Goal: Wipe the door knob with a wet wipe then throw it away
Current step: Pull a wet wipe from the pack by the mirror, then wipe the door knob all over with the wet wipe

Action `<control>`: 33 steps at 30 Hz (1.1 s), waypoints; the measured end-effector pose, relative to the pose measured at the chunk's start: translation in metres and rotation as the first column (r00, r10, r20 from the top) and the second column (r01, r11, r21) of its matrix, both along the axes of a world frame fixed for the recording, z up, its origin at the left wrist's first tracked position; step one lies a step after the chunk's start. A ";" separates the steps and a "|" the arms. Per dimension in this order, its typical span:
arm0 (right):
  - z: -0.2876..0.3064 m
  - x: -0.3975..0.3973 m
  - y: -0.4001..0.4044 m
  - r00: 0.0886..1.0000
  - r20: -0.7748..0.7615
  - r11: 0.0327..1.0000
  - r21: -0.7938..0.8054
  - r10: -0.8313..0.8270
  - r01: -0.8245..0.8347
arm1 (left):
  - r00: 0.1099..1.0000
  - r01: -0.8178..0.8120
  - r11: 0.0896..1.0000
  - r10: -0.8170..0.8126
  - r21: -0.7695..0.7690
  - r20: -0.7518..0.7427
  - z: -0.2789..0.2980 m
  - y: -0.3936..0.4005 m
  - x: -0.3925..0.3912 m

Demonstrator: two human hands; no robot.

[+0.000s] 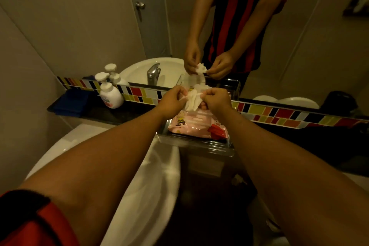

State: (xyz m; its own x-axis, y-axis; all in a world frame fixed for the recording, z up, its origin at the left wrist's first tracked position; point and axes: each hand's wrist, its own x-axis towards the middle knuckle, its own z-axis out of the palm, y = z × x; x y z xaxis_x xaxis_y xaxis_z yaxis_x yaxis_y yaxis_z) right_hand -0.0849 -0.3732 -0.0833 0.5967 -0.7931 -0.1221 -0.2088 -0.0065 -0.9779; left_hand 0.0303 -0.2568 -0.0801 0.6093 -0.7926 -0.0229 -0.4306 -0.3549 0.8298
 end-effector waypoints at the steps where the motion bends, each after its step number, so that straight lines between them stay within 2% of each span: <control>1: 0.004 0.004 0.004 1.000 0.003 1.000 0.006 0.016 -0.016 | 1.000 -0.005 1.000 0.005 -0.007 -0.026 0.006 0.008 0.001; 10: 0.032 0.061 0.077 0.976 0.040 0.972 0.087 0.215 -0.218 | 0.973 -0.213 0.977 0.210 -0.013 -0.100 0.054 0.115 0.029; 16: 0.064 0.098 0.168 0.882 0.110 0.867 0.163 0.458 -0.470 | 0.889 -0.434 0.901 0.429 0.003 -0.159 0.085 0.218 0.040; 22: 0.094 0.115 0.280 0.800 0.172 0.804 0.066 0.575 -0.591 | 0.763 -0.610 0.791 0.604 0.051 -0.231 0.111 0.338 0.022; 26: 0.104 0.108 0.366 0.732 0.129 0.743 -0.082 0.669 -0.664 | 0.677 -0.701 0.713 0.671 0.014 -0.303 0.123 0.427 -0.014; 30: 0.108 0.082 0.447 0.687 0.102 0.695 -0.096 0.719 -0.713 | 0.617 -0.770 0.637 0.739 -0.014 -0.269 0.129 0.517 -0.060; 33: 0.110 0.053 0.498 0.615 0.111 0.624 -0.084 0.781 -0.777 | 0.569 -0.814 0.580 0.806 0.025 -0.167 0.130 0.570 -0.095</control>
State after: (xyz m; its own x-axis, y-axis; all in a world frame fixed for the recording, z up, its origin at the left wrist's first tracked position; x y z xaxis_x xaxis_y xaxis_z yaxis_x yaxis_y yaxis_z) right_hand -0.0320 0.1248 0.0267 0.9996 -0.0244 0.0120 0.0087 -0.1339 -0.9910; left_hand -0.0649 0.3130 0.0496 0.9892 0.0284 -0.1437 0.1409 -0.4515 0.8811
